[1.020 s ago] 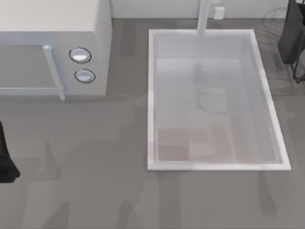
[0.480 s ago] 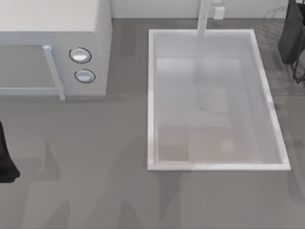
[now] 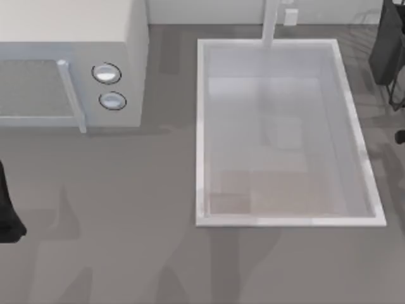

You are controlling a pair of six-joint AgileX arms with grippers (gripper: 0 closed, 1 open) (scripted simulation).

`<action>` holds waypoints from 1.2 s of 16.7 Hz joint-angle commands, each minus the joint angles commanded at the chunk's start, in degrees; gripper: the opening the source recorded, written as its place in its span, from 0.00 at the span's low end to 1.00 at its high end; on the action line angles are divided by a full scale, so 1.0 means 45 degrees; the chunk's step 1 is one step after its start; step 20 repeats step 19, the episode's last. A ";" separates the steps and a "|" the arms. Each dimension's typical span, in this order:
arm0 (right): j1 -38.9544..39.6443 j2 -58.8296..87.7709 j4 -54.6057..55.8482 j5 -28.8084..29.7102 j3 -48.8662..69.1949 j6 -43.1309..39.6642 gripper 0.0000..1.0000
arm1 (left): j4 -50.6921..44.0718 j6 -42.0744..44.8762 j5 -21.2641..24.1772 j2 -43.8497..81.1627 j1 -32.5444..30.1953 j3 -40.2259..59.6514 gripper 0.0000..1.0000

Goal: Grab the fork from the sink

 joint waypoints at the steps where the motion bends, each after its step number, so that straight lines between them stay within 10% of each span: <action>1: 0.0000 0.0000 0.0000 0.0000 0.0000 0.0000 0.08 | 0.0000 0.0000 0.0000 0.0000 0.0000 0.0000 1.00; 13: 0.0000 0.0000 0.0000 0.0000 0.0000 0.0000 0.98 | 0.0000 0.0000 0.0000 0.0000 0.0000 0.0000 1.00; 20: 0.0000 0.0000 0.0000 0.0000 0.0000 0.0000 1.00 | 0.0000 0.0000 0.0000 0.0000 0.0000 0.0000 1.00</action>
